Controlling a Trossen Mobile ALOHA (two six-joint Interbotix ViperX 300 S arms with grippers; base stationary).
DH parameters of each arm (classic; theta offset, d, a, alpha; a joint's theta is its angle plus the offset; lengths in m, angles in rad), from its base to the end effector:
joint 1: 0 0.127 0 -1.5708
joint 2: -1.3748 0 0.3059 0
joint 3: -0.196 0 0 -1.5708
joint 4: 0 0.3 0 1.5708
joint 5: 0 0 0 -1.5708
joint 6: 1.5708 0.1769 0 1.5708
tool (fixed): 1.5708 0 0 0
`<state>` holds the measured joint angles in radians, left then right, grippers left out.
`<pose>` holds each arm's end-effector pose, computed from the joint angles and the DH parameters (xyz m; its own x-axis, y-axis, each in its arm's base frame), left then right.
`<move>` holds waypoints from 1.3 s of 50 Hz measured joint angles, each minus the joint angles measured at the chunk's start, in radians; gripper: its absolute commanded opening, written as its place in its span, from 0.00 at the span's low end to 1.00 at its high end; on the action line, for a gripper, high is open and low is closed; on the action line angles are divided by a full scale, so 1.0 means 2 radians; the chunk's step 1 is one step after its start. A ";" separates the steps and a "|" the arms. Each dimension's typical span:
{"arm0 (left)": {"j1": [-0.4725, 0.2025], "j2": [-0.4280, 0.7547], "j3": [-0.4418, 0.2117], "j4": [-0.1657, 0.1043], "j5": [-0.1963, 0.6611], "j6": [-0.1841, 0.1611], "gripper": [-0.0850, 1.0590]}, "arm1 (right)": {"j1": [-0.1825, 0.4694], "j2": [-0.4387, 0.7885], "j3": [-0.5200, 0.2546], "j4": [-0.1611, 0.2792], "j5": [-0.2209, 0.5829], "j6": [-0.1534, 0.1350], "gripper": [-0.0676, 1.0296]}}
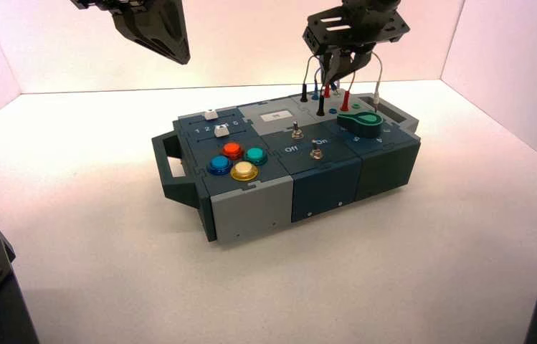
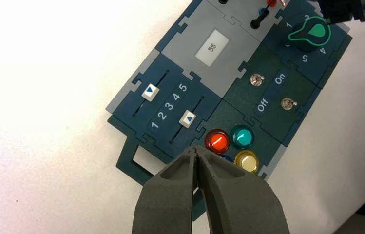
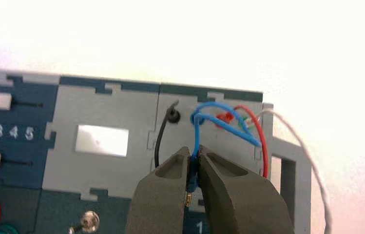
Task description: Insert the blue wire.
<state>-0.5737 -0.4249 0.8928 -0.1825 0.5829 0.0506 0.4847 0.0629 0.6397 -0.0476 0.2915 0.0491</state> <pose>0.2314 -0.1706 0.1375 0.3666 -0.3558 -0.8597 0.5051 0.8520 -0.1373 0.3584 0.1860 0.0806 0.4890 0.2421 -0.8380 -0.4567 0.8896 -0.0096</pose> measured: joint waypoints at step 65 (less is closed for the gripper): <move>0.002 -0.028 0.000 0.001 0.000 0.006 0.05 | 0.000 -0.017 0.109 0.064 -0.196 0.023 0.04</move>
<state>-0.5691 -0.4817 0.8928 -0.1810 0.5829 0.0629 0.4847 0.0291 0.8575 0.0813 -0.1012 0.0951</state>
